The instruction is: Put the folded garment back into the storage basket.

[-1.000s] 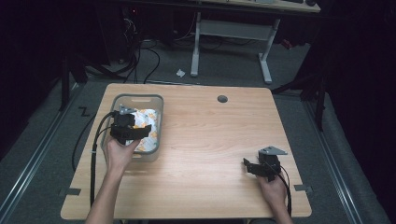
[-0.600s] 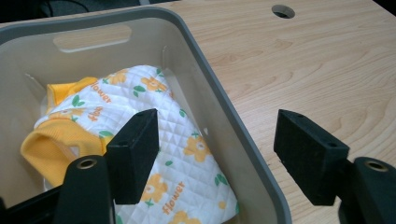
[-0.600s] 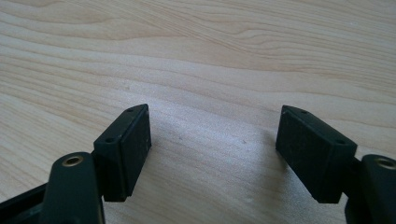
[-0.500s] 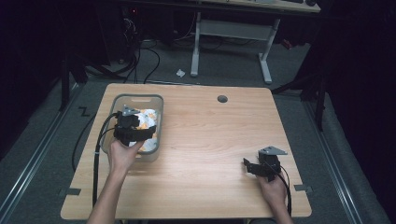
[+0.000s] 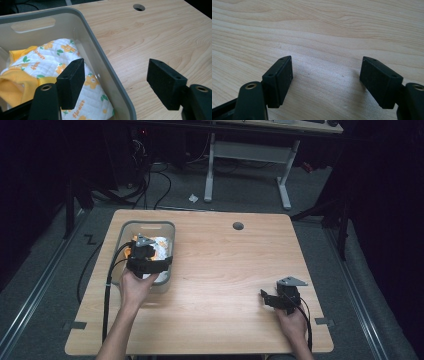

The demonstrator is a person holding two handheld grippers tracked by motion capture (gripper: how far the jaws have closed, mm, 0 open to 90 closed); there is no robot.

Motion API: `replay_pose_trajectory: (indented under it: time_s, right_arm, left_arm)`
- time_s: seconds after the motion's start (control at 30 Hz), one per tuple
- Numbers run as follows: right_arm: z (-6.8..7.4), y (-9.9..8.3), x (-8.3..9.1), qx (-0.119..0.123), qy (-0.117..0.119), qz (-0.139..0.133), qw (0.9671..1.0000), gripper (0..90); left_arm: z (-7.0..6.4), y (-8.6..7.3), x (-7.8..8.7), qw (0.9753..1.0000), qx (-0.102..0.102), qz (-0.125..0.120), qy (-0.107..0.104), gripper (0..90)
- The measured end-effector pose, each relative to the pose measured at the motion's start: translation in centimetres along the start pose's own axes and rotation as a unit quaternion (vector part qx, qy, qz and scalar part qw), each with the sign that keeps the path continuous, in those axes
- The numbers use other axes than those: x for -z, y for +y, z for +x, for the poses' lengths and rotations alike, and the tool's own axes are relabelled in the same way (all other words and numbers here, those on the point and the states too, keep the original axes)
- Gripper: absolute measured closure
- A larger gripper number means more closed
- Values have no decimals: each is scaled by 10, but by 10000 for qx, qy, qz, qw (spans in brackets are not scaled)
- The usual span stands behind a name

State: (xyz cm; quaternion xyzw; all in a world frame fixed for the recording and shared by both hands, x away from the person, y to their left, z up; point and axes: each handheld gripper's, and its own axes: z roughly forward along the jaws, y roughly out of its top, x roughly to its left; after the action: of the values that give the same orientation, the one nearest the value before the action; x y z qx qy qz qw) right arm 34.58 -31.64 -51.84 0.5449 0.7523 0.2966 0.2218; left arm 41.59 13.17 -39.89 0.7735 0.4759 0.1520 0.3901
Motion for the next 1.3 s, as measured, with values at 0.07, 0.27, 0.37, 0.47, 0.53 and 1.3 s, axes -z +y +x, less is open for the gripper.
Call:
replay_pose_trajectory:
  time_s: [0.07, 0.27, 0.37, 0.47, 0.53, 1.3]
  right_arm:
    - [0, 0, 0, -2, 0, 0, 10000, 267]
    - [0, 0, 0, -1, 0, 2, 10000, 267]
    - [0, 0, 0, -2, 0, 0, 10000, 267]
    - [0, 0, 0, -1, 1, 0, 10000, 267]
    - [0, 0, 0, -7, -2, 4, 10000, 267]
    - [0, 0, 0, 2, 2, 0, 10000, 267]
  left_arm:
    - [-2, 0, 0, 10000, -19, 6, -36, 310]
    - [-9, 1, -1, 9999, -88, 1, -91, 310]
    - [-12, 2, -2, 9998, -137, -6, -116, 310]
    - [-16, 2, -2, 9998, -152, -39, -136, 312]
    - [-18, 3, -3, 9997, -186, -30, -164, 312]
    - [-44, 7, -12, 9983, -357, -85, -452, 311]
